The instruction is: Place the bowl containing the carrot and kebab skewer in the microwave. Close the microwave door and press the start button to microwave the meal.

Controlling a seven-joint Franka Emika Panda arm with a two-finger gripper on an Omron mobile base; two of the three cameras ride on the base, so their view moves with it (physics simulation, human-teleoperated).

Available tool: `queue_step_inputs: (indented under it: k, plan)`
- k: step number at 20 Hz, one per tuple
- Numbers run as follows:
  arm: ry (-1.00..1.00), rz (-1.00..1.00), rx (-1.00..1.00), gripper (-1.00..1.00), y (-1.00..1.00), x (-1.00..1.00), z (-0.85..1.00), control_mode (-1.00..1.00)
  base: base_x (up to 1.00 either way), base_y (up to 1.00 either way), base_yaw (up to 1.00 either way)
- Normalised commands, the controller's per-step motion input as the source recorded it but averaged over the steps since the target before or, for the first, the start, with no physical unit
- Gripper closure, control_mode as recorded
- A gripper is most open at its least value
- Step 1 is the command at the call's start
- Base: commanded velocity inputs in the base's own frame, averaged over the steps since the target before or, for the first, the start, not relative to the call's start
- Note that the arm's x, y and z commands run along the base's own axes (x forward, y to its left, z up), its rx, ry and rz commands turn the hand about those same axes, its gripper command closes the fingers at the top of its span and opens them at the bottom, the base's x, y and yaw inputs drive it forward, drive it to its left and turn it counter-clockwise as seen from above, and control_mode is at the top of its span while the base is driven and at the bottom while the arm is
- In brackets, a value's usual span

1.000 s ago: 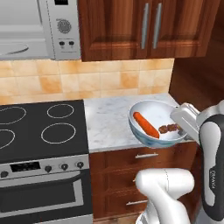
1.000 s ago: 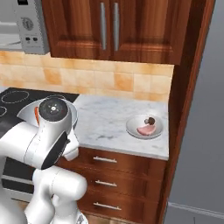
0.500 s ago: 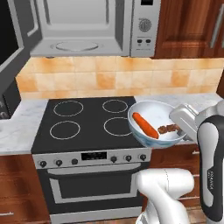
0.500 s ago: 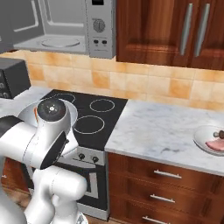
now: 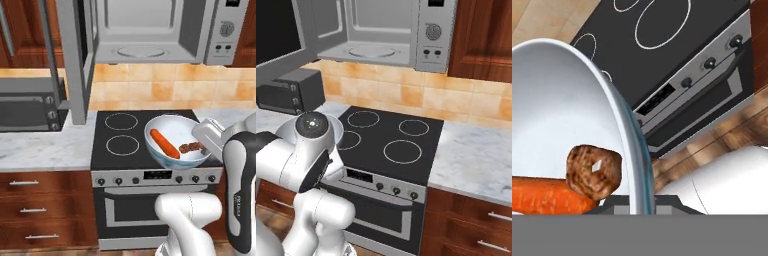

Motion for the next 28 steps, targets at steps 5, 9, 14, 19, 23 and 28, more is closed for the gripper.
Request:
queue_step_inputs:
  k: [5, 9, 14, 19, 23, 28]
  plan:
    - [0.0, 0.0, 0.0, 1.0, 0.0, 0.0, 0.0, 1.0, 0.47, 0.02, 0.07]
    - [0.0, 0.0, 0.0, 1.0, 0.0, 0.0, 0.0, 1.0, 0.54, 0.0, 0.08]
    - [0.0, 0.0, 0.0, 1.0, 0.0, 0.0, 0.0, 1.0, 0.21, 0.0, 0.15]
    - [0.0, 0.0, 0.0, 1.0, 0.0, 0.0, 0.0, 1.0, 0.03, 0.0, 0.23]
    - [0.0, 0.0, 0.0, 1.0, 0.0, 0.0, 0.0, 1.0, 0.28, 0.0, 0.18]
    - [0.0, 0.0, 0.0, 1.0, 0.0, 0.0, 0.0, 1.0, 0.4, -0.03, 0.16]
